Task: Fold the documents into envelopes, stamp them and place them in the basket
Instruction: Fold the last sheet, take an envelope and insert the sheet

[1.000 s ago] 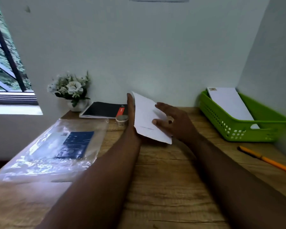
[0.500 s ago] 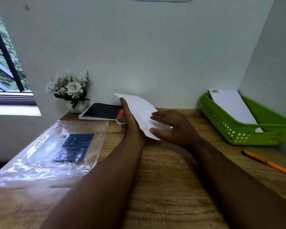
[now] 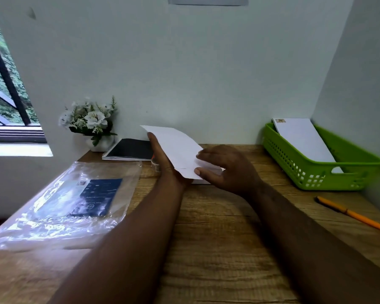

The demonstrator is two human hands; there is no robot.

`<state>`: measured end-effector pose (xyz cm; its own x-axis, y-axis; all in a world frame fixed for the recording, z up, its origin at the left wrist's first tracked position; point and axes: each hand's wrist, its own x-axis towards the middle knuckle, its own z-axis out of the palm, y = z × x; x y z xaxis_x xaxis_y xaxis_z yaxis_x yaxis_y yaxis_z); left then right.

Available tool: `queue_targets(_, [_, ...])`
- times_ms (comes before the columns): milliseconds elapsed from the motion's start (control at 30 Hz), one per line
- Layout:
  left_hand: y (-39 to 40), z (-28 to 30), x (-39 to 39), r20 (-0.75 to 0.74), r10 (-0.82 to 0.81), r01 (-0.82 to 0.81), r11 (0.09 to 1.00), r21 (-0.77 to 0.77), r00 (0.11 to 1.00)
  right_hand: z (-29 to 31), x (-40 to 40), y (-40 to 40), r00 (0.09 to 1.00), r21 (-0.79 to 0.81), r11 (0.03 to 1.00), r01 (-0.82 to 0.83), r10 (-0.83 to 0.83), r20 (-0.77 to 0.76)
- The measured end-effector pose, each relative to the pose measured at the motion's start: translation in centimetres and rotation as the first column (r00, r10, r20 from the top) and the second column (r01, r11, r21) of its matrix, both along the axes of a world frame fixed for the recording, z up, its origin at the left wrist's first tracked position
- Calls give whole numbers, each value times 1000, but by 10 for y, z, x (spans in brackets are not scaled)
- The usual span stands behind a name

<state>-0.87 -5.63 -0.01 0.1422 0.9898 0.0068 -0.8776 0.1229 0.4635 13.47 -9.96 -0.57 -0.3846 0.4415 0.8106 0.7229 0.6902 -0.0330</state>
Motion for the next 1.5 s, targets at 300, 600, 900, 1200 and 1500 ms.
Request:
queue_targets(300, [17,-3,-26,83,0,4,999,-42,997,-4,-24,2,990,123,992,-29,11,141])
queue_targets(600, [5,-1,-11,35,-118,114,989,91,992,-3,-19,4,963,223,955,196,-230,138])
queue_targets(900, [7,-3,-2,60,-298,287,947,148,953,-2,-10,5,967,222,942,251,-234,-102])
queue_targets(1200, [-1,5,-2,115,-169,161,984,75,979,-11,-11,6,968,130,965,229,-213,-131])
queue_targets(1500, [-5,6,-6,83,-120,122,992,-29,989,-11,-9,6,975,94,974,204,-194,-104])
